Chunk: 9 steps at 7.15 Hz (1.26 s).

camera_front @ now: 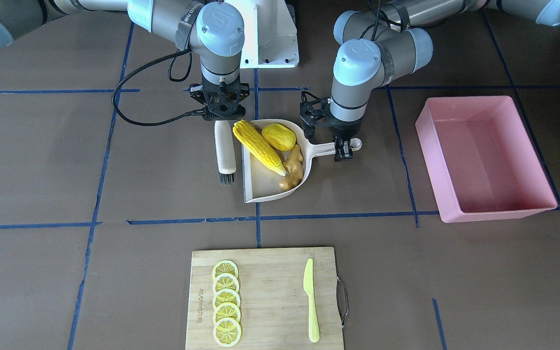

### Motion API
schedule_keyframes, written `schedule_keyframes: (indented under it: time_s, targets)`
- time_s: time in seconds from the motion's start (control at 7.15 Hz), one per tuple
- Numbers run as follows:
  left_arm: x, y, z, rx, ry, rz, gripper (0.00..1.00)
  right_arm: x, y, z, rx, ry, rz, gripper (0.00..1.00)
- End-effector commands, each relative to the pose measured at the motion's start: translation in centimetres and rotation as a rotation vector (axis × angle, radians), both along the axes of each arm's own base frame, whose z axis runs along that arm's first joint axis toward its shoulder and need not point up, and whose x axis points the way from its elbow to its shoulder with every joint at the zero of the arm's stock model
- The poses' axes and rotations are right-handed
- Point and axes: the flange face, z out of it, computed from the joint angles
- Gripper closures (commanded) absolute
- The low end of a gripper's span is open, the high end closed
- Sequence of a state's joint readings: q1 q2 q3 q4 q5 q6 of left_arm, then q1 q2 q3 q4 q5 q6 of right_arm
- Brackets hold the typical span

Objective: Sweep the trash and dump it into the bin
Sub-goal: 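Lift the loaded dustpan with the left gripper while the right gripper withdraws the brush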

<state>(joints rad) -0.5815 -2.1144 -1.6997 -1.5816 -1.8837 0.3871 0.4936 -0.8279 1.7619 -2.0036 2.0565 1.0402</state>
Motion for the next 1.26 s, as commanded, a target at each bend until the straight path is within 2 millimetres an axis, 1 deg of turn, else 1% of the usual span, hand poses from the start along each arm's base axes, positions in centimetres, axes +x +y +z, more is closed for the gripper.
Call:
schedule_keyframes:
  time_s: [0.0, 0.14, 0.28, 0.56, 0.98, 1.12]
  targets:
    - [-0.5, -0.3, 0.0, -0.020, 0.020, 0.008, 1.00, 1.4, -0.5, 0.3, 0.001, -0.008, 0.009, 1.00]
    - [-1.0, -0.1, 0.7, -0.043, 0.068, 0.037, 1.00, 1.7, -0.9, 0.4, 0.005, -0.007, 0.010, 1.00]
    - [-1.5, -0.3, 1.2, -0.045, 0.099, 0.039, 1.00, 2.0, -1.2, 0.7, 0.006, -0.003, 0.011, 1.00]
    - [-2.1, -0.5, 0.6, -0.079, 0.149, 0.031, 1.00, 2.6, -1.8, 1.0, 0.011, -0.003, 0.016, 1.00]
    - [-3.9, -1.9, -0.3, -0.117, 0.211, -0.028, 1.00, 3.2, -2.3, 1.4, 0.012, 0.001, 0.023, 1.00]
    - [-5.0, -2.6, -0.7, -0.139, 0.228, -0.046, 1.00, 3.6, -2.7, 1.6, 0.011, 0.003, 0.030, 1.00]
